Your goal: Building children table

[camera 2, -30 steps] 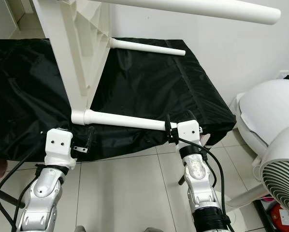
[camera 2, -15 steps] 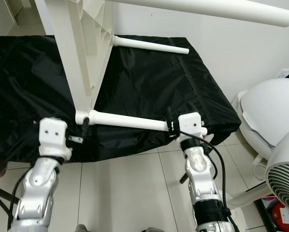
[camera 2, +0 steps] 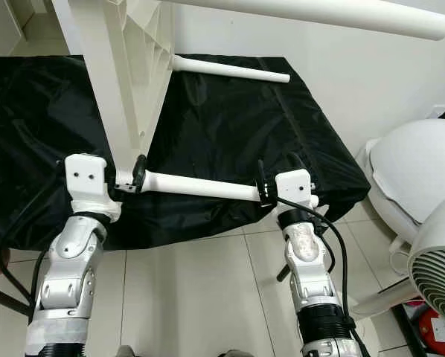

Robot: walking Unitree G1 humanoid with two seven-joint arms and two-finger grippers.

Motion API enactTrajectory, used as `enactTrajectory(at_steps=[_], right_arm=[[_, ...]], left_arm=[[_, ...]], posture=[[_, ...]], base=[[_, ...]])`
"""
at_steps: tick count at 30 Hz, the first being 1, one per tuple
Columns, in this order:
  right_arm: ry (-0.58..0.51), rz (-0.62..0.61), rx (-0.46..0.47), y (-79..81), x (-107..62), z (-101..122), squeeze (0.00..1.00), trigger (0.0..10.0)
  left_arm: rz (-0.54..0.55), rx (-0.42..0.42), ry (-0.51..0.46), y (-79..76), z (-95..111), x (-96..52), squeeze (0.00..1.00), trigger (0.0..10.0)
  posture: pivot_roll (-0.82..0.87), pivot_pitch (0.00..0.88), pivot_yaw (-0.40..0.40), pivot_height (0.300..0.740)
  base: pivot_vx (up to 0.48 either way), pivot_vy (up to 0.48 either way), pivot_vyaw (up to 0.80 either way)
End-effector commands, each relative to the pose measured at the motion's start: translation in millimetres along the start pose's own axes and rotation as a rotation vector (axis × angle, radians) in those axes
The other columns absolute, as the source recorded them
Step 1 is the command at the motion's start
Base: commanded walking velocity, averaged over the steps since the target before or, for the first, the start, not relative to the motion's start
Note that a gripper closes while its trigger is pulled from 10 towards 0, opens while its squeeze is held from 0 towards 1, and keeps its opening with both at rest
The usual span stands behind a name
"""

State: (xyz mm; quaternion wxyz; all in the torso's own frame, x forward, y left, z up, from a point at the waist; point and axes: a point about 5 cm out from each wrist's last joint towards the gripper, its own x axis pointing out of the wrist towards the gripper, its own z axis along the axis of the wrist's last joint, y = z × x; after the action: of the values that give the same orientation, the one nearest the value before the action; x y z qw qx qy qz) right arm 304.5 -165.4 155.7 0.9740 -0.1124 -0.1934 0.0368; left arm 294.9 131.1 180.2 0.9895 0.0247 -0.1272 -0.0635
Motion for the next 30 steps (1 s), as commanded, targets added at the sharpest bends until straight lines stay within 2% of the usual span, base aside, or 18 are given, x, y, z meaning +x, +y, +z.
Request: enactTrajectory(at_steps=[1,5,8,9,10,15,22,27,30], right_arm=[[-0.005,-0.005,0.005,0.1,2.3,3.0,0.00,10.0],[-0.004,-0.011,0.005,0.4,2.7,3.7,0.00,10.0],[-0.005,-0.012,0.006,0.9,2.6,4.1,0.00,10.0],[-0.005,-0.015,0.007,1.8,2.3,4.6,0.00,10.0],[-0.005,-0.015,0.007,1.8,2.3,4.6,0.00,10.0],[0.002,-0.036,0.007,2.5,-0.8,3.9,0.00,10.0],[0.011,-0.051,0.003,0.5,-5.9,2.7,0.00,10.0],[0.026,-0.061,0.001,-1.2,-9.1,-0.3,0.00,10.0],[0.025,-0.054,0.005,1.2,-7.3,0.1,0.00,10.0]], left_arm=[[0.103,-0.017,0.020,-5.5,-1.8,6.8,0.00,10.0],[0.074,-0.011,0.024,-18.4,1.9,25.2,0.00,10.0],[0.070,-0.008,0.024,-20.4,3.5,29.8,0.00,10.0],[0.061,-0.009,0.023,-23.0,6.4,38.1,0.00,10.0],[0.061,-0.009,0.023,-23.0,6.4,38.1,0.00,10.0],[0.047,0.035,0.018,-22.6,13.0,58.6,0.00,10.0],[0.080,0.039,0.037,-13.4,10.3,58.7,0.00,10.0],[0.129,0.056,0.056,-0.9,6.5,43.3,0.00,10.0],[0.167,0.051,0.050,4.0,8.0,41.1,0.00,10.0]], posture=[[-0.09,0.086,-0.016,0.740],[-0.10,0.097,-0.014,0.740],[-0.10,0.102,-0.010,0.740],[-0.10,0.109,-0.003,0.740],[-0.10,0.109,-0.003,0.740],[-0.12,0.125,0.022,0.740],[-0.12,0.130,0.034,0.740],[-0.11,0.133,0.031,0.740],[-0.10,0.131,0.022,0.740]], base=[[0.000,0.000,0.00],[0.000,0.000,0.00],[0.000,0.000,0.00],[0.000,0.000,0.00],[0.000,0.000,0.00],[0.000,0.000,0.00],[0.000,0.000,0.00],[0.000,0.000,0.00],[0.000,0.000,0.00]])
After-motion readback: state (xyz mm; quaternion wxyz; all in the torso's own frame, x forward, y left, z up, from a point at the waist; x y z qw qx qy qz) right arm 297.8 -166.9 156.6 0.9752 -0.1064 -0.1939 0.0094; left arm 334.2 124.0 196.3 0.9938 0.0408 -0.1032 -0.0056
